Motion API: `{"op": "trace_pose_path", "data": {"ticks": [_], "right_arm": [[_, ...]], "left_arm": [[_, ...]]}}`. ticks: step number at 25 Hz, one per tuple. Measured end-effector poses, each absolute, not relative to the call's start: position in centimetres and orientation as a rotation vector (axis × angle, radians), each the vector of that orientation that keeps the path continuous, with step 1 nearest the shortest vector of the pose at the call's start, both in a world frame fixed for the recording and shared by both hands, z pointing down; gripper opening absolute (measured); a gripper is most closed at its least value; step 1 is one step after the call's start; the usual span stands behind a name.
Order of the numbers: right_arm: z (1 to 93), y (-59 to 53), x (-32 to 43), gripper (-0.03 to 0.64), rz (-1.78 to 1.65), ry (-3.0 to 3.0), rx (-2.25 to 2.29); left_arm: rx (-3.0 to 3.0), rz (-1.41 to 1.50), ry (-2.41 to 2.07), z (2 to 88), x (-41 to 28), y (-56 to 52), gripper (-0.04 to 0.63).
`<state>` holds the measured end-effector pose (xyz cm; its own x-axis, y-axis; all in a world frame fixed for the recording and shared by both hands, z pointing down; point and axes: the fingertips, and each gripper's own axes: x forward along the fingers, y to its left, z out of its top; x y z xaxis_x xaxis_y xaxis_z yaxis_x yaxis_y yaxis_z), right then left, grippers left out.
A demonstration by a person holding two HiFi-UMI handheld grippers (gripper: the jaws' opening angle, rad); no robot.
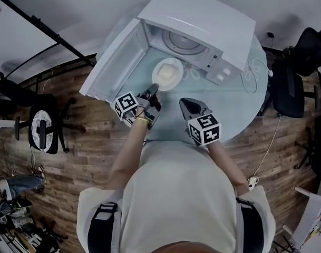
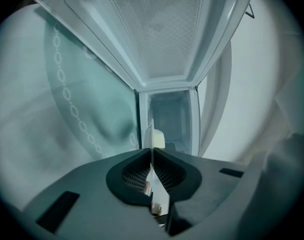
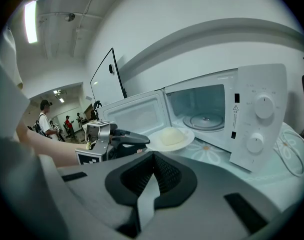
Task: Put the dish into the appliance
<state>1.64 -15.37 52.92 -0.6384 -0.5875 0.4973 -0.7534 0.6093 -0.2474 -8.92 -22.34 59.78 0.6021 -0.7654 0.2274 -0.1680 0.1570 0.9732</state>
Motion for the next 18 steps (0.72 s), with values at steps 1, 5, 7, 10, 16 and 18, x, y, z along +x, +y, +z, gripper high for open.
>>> {"op": "trace_pose_path", "data": {"ticks": [1, 5, 7, 10, 16, 18], "right_arm": [[53.0, -15.4, 1.7, 0.006, 0.629, -2.467, 1.079], [53.3, -15.8, 1.9, 0.006, 0.643, -2.453, 1.091], [53.5, -16.0, 2.1, 0.006, 0.652, -2.447, 1.096], [53.9, -16.2, 2.3, 0.006, 0.660, -2.436, 1.097], [54.5, -16.6, 2.6, 0.006, 0.681, -2.412, 1.107], [54.6, -16.9, 2.7, 0.006, 0.686, -2.410, 1.110]], "left_arm": [[1.383, -0.523, -0.866, 59.5, -8.8, -23.0, 0.026], [1.383, -0.555, -0.848, 58.8, -8.1, -25.2, 0.026], [1.386, -0.560, -0.849, 58.7, -7.8, -26.4, 0.026], [1.391, -0.565, -0.858, 58.5, -7.5, -28.4, 0.026], [1.362, -0.591, -0.857, 58.5, -7.1, -31.6, 0.026], [1.349, -0.596, -0.858, 58.7, -7.0, -32.4, 0.026]]}}
